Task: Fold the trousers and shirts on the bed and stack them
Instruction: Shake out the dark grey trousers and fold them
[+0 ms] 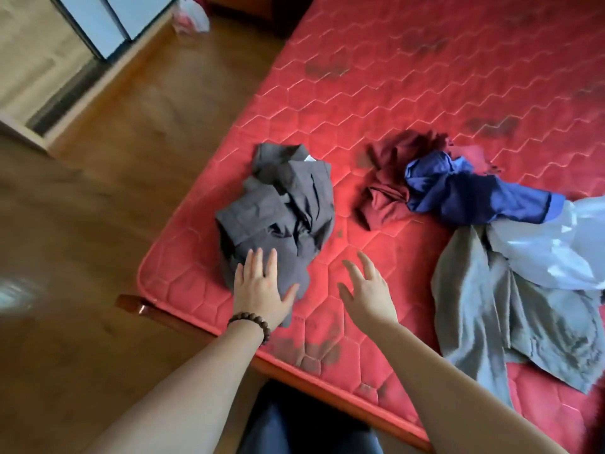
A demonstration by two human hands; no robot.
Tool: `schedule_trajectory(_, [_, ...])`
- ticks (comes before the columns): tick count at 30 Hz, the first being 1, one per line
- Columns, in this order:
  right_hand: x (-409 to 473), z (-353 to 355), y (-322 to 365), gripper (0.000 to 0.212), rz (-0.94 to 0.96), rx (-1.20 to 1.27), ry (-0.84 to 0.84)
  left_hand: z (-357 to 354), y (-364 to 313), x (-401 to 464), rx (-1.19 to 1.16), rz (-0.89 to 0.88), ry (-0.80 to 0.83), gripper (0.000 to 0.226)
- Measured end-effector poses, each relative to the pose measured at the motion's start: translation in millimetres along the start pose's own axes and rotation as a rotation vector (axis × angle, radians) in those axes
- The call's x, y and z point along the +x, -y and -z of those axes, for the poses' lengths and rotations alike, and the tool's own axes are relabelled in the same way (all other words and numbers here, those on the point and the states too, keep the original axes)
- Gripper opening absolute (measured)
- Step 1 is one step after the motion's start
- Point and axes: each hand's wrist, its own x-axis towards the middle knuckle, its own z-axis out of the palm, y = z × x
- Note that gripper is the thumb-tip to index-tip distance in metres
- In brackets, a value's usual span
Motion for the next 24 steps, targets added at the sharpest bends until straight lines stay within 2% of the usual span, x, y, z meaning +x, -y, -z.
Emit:
schedule_trajectory(4, [49.3, -23.7, 26.4, 0.065, 0.087, -0.032, 0.075, -9.6, 35.8, 29.7, -0.084, 0.171, -0.071, 0.103])
schedule_trajectory(7, [97.5, -51.3, 50.3, 0.079, 0.11, 0.049, 0.123, -28.8, 58.5, 67.7, -0.134, 0.276, -0.061, 0.124])
schedule_trajectory(10, [135.7, -85.3, 68.1, 0.093, 0.074, 0.158, 0.226, -56.0, 75.5, 96.7, -0.117, 0.22, 0.037, 0.131])
schedule_trajectory(13, [152.9, -118.9, 72.2, 0.1, 0.026, 0.267, 0.335, -83.8, 83.5, 108.0, -0.19, 0.112, 0.157, 0.119])
schedule_trajectory(15, [151.7, -135.4, 66.1, 0.09, 0.021, 0.228, 0.358, -100.6, 81.9, 106.7, -0.235, 0.041, 0.225, 0.112])
schedule_trajectory(19, [124.5, -145.2, 35.3, 0.053, -0.027, 0.248, 0.267, -130.1, 63.5, 89.6, -0.237, -0.084, 0.277, 0.107])
schedule_trajectory(24, [70.9, -129.7, -26.8, 0.031, -0.097, 0.229, 0.166, -158.0, 11.8, 55.3, -0.231, -0.229, 0.321, 0.105])
